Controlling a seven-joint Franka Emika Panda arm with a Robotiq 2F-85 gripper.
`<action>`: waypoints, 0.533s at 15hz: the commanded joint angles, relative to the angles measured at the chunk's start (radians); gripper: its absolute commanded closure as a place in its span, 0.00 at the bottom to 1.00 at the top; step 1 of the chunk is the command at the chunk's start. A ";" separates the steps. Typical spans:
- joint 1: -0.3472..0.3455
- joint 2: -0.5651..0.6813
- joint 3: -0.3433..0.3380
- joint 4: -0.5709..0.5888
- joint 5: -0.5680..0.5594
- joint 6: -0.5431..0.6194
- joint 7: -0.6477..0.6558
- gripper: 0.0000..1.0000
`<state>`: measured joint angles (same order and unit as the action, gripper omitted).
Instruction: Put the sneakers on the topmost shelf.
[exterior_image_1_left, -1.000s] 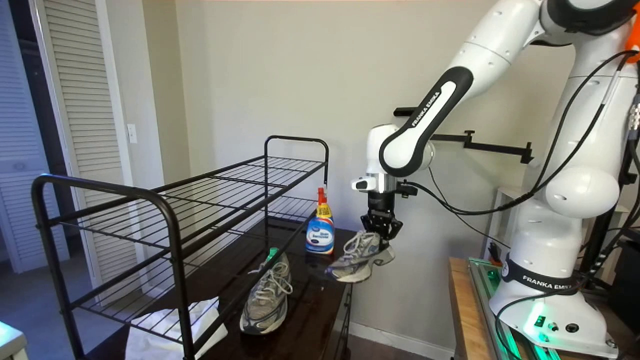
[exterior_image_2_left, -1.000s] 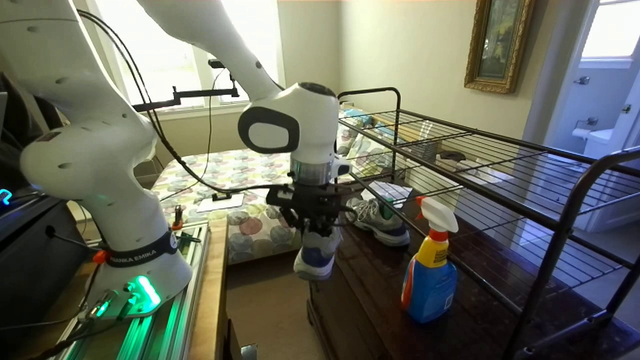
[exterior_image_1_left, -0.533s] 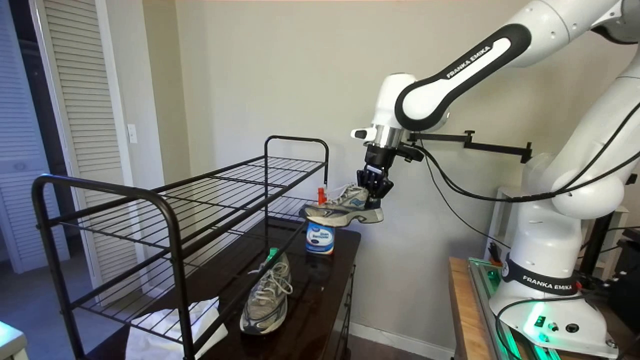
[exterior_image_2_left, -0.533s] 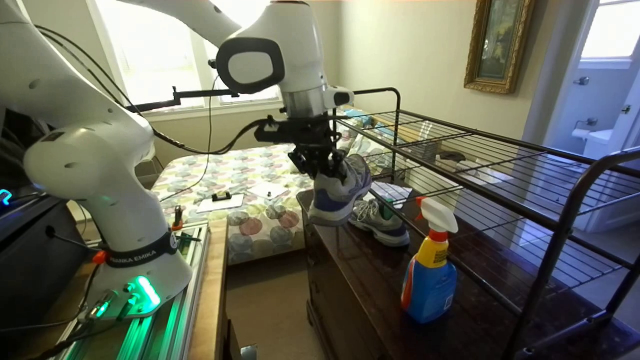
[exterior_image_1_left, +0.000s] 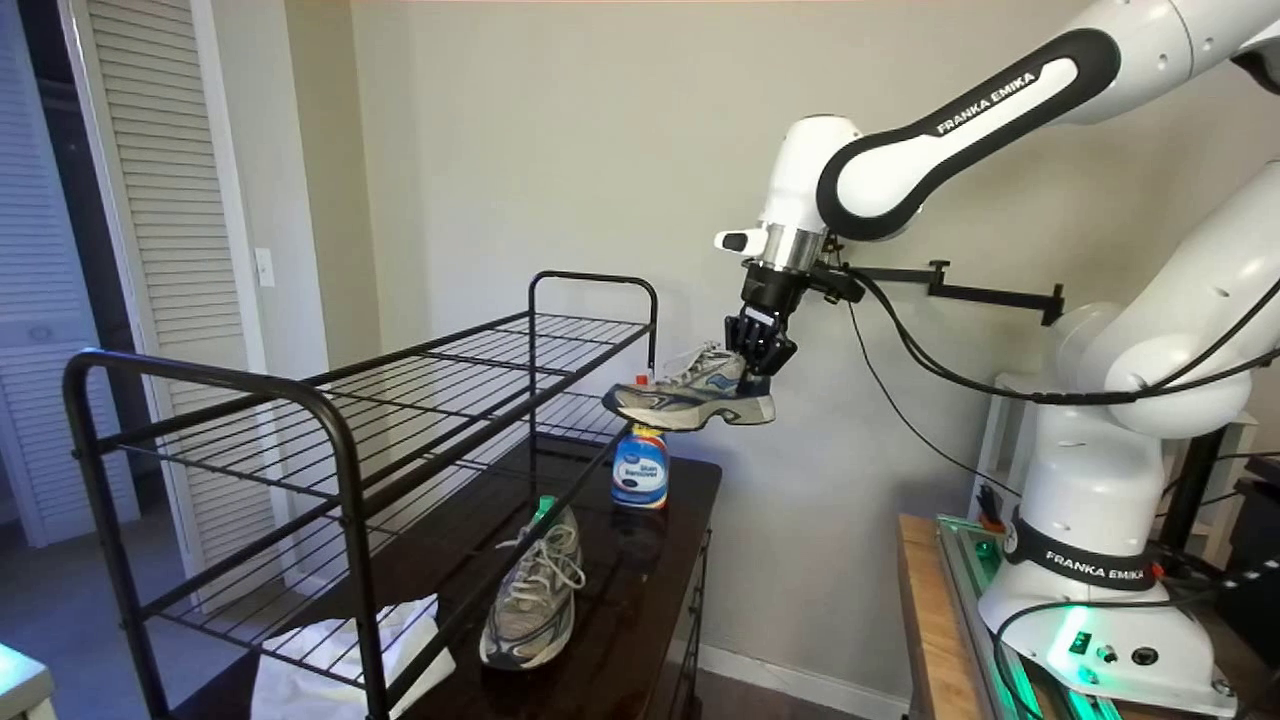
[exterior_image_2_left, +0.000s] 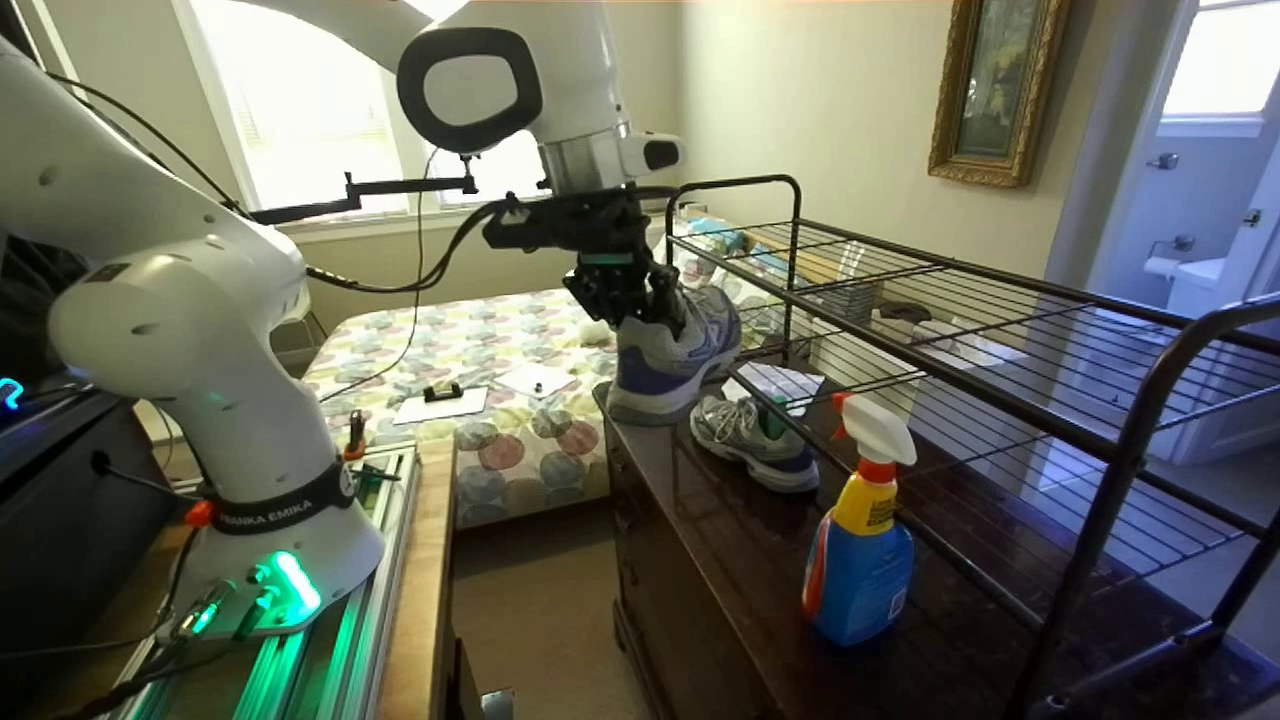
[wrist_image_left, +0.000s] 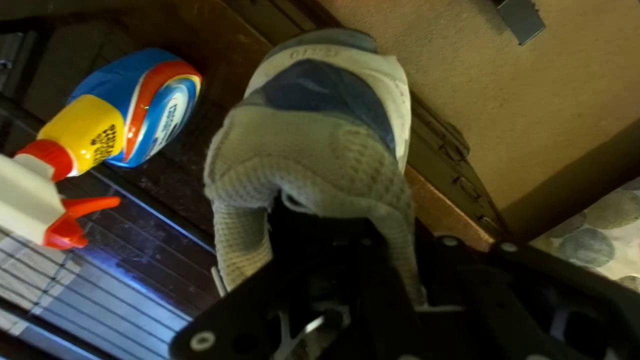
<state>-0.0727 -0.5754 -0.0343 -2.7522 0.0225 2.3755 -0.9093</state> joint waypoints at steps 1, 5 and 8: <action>-0.014 -0.012 0.005 0.029 -0.118 0.123 0.147 0.97; -0.086 0.038 0.058 0.154 -0.315 0.103 0.336 0.97; -0.089 0.119 0.101 0.322 -0.441 -0.031 0.446 0.97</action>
<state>-0.1478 -0.5543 0.0155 -2.6094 -0.3036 2.4632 -0.5803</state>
